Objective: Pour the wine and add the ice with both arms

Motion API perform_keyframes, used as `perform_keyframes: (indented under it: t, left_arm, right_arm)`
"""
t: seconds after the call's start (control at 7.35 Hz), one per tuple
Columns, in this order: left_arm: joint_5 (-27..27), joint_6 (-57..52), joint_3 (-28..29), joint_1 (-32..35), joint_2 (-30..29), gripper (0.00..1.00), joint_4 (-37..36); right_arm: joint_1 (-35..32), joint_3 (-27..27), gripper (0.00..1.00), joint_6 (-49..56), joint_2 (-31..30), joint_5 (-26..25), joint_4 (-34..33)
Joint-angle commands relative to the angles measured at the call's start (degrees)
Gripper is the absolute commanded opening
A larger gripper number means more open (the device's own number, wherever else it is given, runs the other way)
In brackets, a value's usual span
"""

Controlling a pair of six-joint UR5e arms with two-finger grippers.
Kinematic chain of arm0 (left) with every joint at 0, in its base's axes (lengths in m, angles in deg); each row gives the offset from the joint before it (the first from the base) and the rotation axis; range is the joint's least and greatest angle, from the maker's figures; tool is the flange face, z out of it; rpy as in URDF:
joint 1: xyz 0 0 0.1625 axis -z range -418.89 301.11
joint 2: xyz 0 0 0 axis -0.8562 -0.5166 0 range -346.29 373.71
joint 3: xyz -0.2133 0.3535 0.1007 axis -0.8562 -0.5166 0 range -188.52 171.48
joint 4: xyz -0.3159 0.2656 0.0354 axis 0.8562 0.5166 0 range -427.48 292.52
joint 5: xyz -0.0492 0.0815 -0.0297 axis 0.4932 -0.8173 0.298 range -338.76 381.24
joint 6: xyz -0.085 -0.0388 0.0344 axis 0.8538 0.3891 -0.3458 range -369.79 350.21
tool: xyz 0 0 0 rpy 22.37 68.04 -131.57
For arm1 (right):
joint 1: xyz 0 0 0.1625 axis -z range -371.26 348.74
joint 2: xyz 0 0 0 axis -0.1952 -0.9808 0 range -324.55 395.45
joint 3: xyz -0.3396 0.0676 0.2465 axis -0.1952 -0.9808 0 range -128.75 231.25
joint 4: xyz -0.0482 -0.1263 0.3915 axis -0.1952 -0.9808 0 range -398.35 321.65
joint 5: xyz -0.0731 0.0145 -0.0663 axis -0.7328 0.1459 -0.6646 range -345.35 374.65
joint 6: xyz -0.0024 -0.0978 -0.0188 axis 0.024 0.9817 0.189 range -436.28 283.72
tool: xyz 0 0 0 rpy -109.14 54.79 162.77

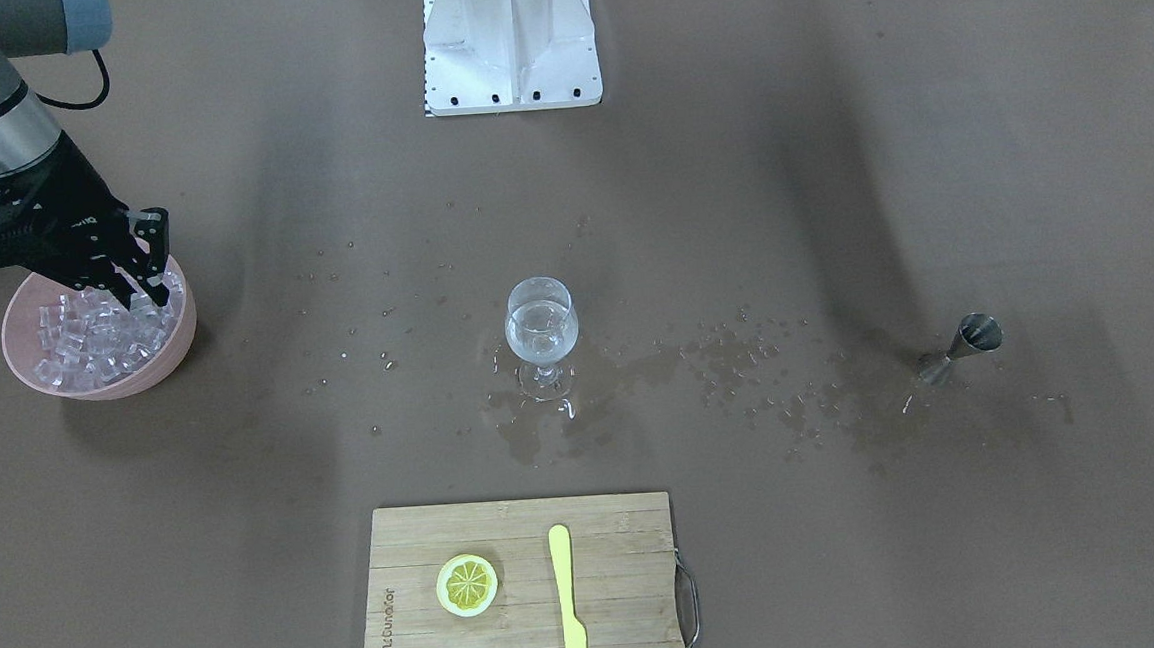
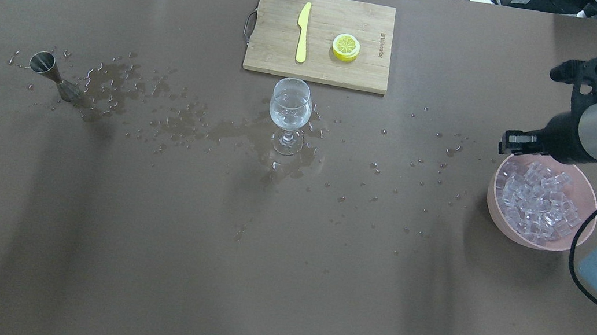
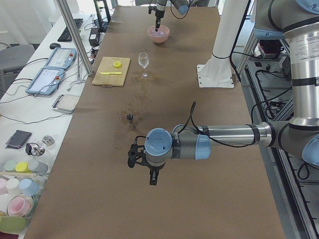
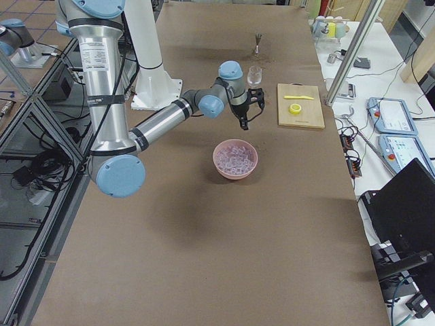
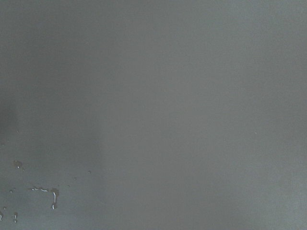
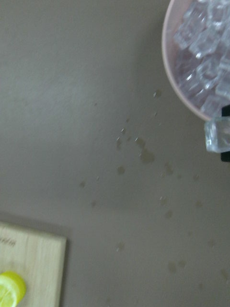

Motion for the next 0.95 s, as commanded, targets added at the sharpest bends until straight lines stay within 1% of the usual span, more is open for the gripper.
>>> perform_keyframes:
  t: [0.0,0.14,0.27,0.41,0.54,0.68,0.82]
  left_arm:
    - [0.0,0.03,0.54,0.0,0.0,0.98,0.73]
    - [0.09,0.03,0.63,0.0,0.0,0.98,0.74]
    - [0.09,0.03,0.63,-0.09,0.0,0.98,0.74]
    - [0.09,0.03,0.81,-0.09,0.0,0.98,0.74]
    - [0.09,0.03,0.81,-0.09,0.0,0.98,0.82]
    - [0.09,0.03,0.89,-0.09,0.0,0.98,0.74]
    - [0.09,0.03,0.89,-0.09,0.0,0.98,0.74]
  right_arm:
    - [3.99,-4.56,0.0,-2.49,15.54,-0.76,0.32]
    - [7.24,-5.81,0.0,-3.89,19.44,-2.86,0.32]
    - [9.27,-6.0,0.0,-5.99,21.83,-4.45,0.24]
    - [10.34,-7.22,0.0,-8.27,24.03,-4.64,-0.29]
    - [11.22,-9.58,0.0,-9.25,26.31,-5.86,-1.07]
    - [12.27,-11.43,0.0,-9.52,29.38,-8.22,-5.0]
    - [13.41,-11.71,0.0,-9.53,32.46,-10.59,-12.0]
